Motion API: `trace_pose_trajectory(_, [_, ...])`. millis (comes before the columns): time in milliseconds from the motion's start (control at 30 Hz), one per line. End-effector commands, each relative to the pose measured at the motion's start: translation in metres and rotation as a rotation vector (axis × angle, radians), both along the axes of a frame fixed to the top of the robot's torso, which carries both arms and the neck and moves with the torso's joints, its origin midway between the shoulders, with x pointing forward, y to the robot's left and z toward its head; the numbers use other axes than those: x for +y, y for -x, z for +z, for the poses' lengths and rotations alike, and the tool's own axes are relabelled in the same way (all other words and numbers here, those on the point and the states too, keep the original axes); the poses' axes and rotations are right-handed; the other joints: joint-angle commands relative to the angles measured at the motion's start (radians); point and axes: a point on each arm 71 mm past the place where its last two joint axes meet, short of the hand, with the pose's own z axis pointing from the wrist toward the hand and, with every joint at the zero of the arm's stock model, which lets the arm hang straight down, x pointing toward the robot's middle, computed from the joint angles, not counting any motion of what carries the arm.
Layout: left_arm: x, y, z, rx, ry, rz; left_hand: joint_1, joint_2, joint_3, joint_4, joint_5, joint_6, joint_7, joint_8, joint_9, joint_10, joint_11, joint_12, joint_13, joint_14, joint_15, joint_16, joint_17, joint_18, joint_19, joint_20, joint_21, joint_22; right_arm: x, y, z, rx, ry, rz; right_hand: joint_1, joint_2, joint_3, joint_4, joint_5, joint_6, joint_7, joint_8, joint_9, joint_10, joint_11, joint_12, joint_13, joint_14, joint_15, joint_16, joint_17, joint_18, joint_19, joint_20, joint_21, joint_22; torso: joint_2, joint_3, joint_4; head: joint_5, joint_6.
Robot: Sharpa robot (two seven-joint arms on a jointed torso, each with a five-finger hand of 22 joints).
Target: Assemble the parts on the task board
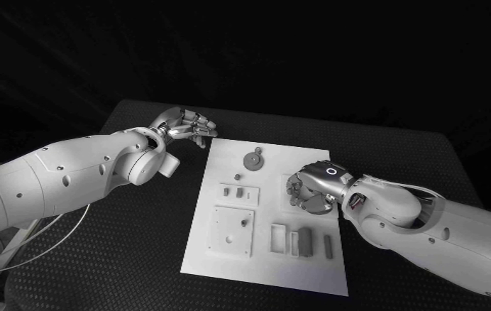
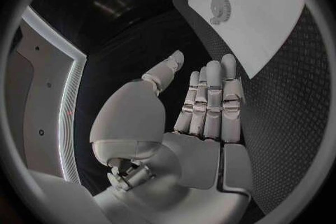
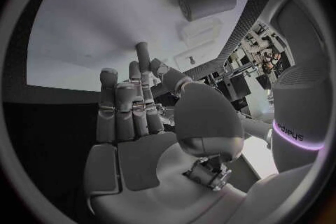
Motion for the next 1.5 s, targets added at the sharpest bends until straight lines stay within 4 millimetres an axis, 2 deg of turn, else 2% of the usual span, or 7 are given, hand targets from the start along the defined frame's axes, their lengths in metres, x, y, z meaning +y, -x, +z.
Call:
trace_pose_trajectory(33, [-0.002,0.0,0.001,-0.004,0.013,-0.017,-0.004,0.01,-0.006,-0.001,0.004,-0.006,0.0,0.003,-0.001,-0.006,0.001,0.001,-0.001,-0.002,0.003,-0.007,0.001,0.034,0.003,-0.001,-0.005,-0.001,0.0,0.0,0.0,-0.019,0.028,-0.002,0.011,0.02,0.005,-0.004,0.007,0.008,0.001,0.006,0.002,0.01,-0.001,0.006,0.004,0.004,-0.007,0.004,-0.001,0.031,0.01,-0.011,0.006,0.015,0.0,-0.0001,0.0003,0.0,-0.001])
trace_pose_trajectory(600, [-0.002,0.0,0.001,-0.004,0.014,-0.017,-0.004,0.011,-0.006,0.0,0.004,-0.006,0.0,0.003,-0.001,-0.006,0.001,0.001,-0.002,-0.002,0.003,-0.007,0.002,0.035,0.003,-0.001,-0.005,-0.001,0.008,0.009,0.008,-0.048,-0.012,0.03,0.024,0.025,0.006,-0.007,0.007,0.013,-0.001,0.011,0.01,0.018,-0.006,0.009,0.015,0.009,-0.012,0.005,-0.001,0.031,0.015,-0.013,0.007,0.015,0.0,-0.0004,-0.0003,0.001,-0.003])
trace_pose_trajectory(867, [-0.003,0.0,0.001,-0.004,0.014,-0.018,-0.004,0.012,-0.006,0.0,0.004,-0.006,0.0,0.003,-0.001,-0.006,0.001,0.001,-0.002,-0.002,0.003,-0.007,0.002,0.035,0.003,-0.001,-0.006,-0.001,0.009,0.003,0.026,-0.102,-0.044,0.024,0.028,0.022,0.005,-0.007,0.007,0.015,-0.001,0.013,0.013,0.02,-0.007,0.009,0.018,0.011,-0.013,0.005,-0.001,0.031,0.018,-0.014,0.008,0.015,0.0,0.0001,-0.0012,0.003,0.0])
trace_pose_trajectory(1033, [-0.002,0.0,0.001,-0.003,0.016,-0.015,-0.004,0.012,-0.006,0.0,0.004,-0.007,0.0,0.003,-0.001,-0.006,0.001,0.001,-0.003,-0.002,0.003,-0.007,0.002,0.035,0.003,-0.001,-0.006,-0.001,0.013,0.003,0.032,-0.107,-0.058,0.03,0.029,0.021,0.005,-0.007,0.007,0.015,-0.002,0.014,0.014,0.02,-0.008,0.009,0.02,0.012,-0.014,0.006,-0.001,0.031,0.019,-0.015,0.008,0.015,0.0,0.0003,0.0015,0.006,-0.001])
trace_pose_trajectory(1200, [-0.002,-0.001,0.001,-0.005,0.016,-0.012,-0.006,0.013,-0.007,0.0,0.004,-0.007,0.001,0.003,-0.001,-0.006,0.001,0.001,-0.003,-0.002,0.003,-0.007,0.002,0.035,0.004,-0.001,-0.006,-0.001,0.033,0.009,0.049,-0.104,-0.135,0.07,0.029,0.021,0.004,-0.006,0.007,0.015,-0.001,0.014,0.015,0.021,-0.008,0.009,0.021,0.012,-0.014,0.006,-0.001,0.031,0.02,-0.015,0.008,0.014,0.0,-0.0002,-0.0011,0.009,0.001])
trace_pose_trajectory(1367, [-0.004,-0.001,0.001,-0.007,0.018,-0.017,-0.006,0.013,-0.007,0.0,0.004,-0.007,0.001,0.003,-0.002,-0.007,0.001,0.001,-0.003,-0.002,0.003,-0.007,0.003,0.035,0.004,-0.001,-0.007,-0.001,0.056,0.017,0.053,-0.091,-0.18,0.127,0.028,0.021,0.004,-0.006,0.007,0.015,-0.001,0.014,0.015,0.02,-0.008,0.009,0.022,0.013,-0.014,0.005,-0.001,0.031,0.02,-0.015,0.007,0.014,-0.001,-0.0012,-0.002,0.016,0.001])
trace_pose_trajectory(1500, [-0.003,-0.002,0.001,-0.007,0.018,-0.011,-0.006,0.013,-0.007,0.0,0.004,-0.007,0.001,0.003,-0.002,-0.007,0.001,0.001,-0.003,-0.002,0.003,-0.007,0.003,0.035,0.004,-0.001,-0.007,-0.001,0.075,0.022,0.055,-0.088,-0.194,0.167,0.028,0.022,0.004,-0.005,0.007,0.013,-0.001,0.013,0.015,0.019,-0.008,0.008,0.022,0.012,-0.014,0.005,-0.001,0.031,0.02,-0.015,0.007,0.014,0.0,-0.0001,-0.0022,0.021,0.012])
